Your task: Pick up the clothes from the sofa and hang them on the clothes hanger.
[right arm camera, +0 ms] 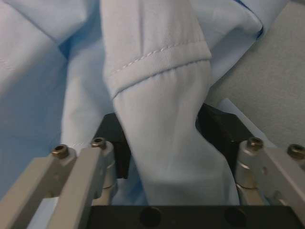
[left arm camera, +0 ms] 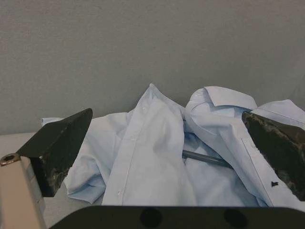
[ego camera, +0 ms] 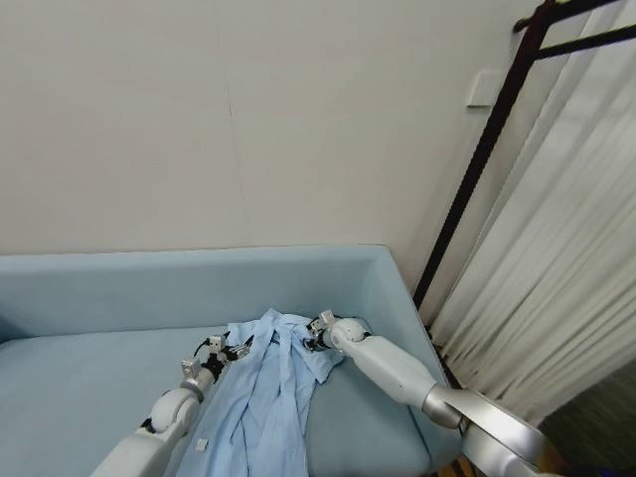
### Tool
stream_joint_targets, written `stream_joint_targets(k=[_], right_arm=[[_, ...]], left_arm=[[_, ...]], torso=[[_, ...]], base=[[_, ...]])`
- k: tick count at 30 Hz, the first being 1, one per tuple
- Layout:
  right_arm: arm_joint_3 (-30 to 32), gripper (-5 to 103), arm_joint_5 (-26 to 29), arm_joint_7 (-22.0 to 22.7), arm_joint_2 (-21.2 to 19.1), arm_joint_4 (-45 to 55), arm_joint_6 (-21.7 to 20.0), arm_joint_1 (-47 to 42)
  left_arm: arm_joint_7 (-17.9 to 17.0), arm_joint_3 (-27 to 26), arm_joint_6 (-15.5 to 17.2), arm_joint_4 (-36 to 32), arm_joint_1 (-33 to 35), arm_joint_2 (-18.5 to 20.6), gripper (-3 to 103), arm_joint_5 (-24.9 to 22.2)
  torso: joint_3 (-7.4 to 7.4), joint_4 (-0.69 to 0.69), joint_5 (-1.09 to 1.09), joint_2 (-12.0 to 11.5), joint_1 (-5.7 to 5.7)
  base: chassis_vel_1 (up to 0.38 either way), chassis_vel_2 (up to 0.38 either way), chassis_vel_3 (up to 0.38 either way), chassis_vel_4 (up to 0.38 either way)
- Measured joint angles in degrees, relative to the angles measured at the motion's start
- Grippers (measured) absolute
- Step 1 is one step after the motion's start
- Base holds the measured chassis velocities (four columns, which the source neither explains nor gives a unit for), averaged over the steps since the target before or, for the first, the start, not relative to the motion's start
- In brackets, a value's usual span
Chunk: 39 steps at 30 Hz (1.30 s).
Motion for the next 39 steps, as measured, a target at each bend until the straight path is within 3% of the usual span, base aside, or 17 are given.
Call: stream_joint_targets(k=[2, 4, 5, 6, 7, 11, 14, 20, 26, 30, 35, 39], right_arm=[[-0.2, 46, 0.0, 0.0, -0.6, 1.1, -0.1, 0.0], [-0.6, 56, 0.0, 0.1, -2.8, 4.4, -0.2, 0.7], [-0.6, 56, 0.0, 0.1, -2.8, 4.4, -0.2, 0.7], [-0.5, 62, 0.0, 0.2, -3.4, 5.2, -0.2, 1.2], [0.5, 78, 1.9, 1.5, -4.2, 8.1, 0.6, 3.4], [1.8, 88, 3.1, 2.8, -2.4, 7.4, 2.4, 5.9], [1.9, 99, 3.8, 6.9, 1.4, 3.5, 4.1, 7.4], [0.7, 100, 3.4, 8.8, 6.0, -1.4, 3.9, 6.2], [-0.6, 100, -4.9, 5.3, 9.2, -10.5, 4.1, 3.6], [-0.6, 100, -10.6, 1.0, 10.5, -17.4, 5.9, 3.5], [-0.7, 100, -11.0, -1.7, 11.3, -21.0, 6.6, 4.5], [-1.2, 100, -9.8, -7.9, 11.7, -23.7, 6.3, 5.9]], left_arm=[[0.0, 0.0, 0.0, 0.1, 0.0, 0.0, 100, 0.0], [0.1, 0.0, 0.0, 0.1, -0.1, -0.1, 100, 0.0], [0.1, 0.0, 0.0, 0.1, -0.1, -0.1, 100, 0.0], [0.1, 0.0, 0.0, 0.2, -0.2, -0.2, 100, 0.0], [0.1, 0.0, 0.0, 0.4, -0.4, -0.2, 100, 0.0], [0.2, 0.2, -0.1, 0.6, -0.5, -0.3, 100, 0.0], [0.1, 0.6, -0.1, 0.7, -0.8, -0.5, 100, 0.1], [0.1, 0.9, -0.1, 1.0, -1.1, -0.4, 100, 0.1], [0.5, 0.8, -0.1, 0.9, -1.0, -0.1, 100, 0.0], [0.9, 0.4, -0.8, 0.9, -0.2, -0.1, 100, -0.1], [1.1, 0.0, -1.0, 0.9, 0.4, -0.1, 100, -0.1], [1.1, -0.2, -1.0, 0.5, 0.3, -0.1, 100, -0.1]], torso=[[0.00, 0.00, 0.00, 0.0, 0.00], [0.00, 0.00, 0.00, 0.0, 0.00], [0.00, 0.00, 0.00, 0.0, 0.00], [0.00, 0.00, 0.00, 0.0, 0.00], [0.00, 0.00, 0.00, 0.0, 0.00], [-0.01, 0.02, -0.01, 0.0, 0.00], [0.00, 0.03, -0.02, 0.0, 0.00], [0.00, 0.03, -0.02, 0.0, 0.00], [0.00, 0.00, 0.00, 0.0, 0.00], [0.00, -0.01, 0.00, 0.0, 0.00], [0.00, 0.02, -0.01, 0.0, 0.00], [0.00, 0.00, -0.01, 0.0, 0.00]], base=[[0.000, 0.000, 0.000, 0.000], [0.000, 0.000, 0.000, 0.000], [0.000, 0.000, 0.000, 0.000], [0.000, 0.000, 0.000, 0.000], [0.000, 0.000, 0.000, 0.000], [0.000, 0.000, 0.000, 0.000], [0.000, 0.000, 0.000, 0.000], [0.000, 0.000, 0.000, 0.000], [0.000, 0.000, 0.000, 0.000], [0.000, 0.000, 0.000, 0.000], [0.000, 0.000, 0.000, 0.000], [0.000, 0.000, 0.000, 0.000]])
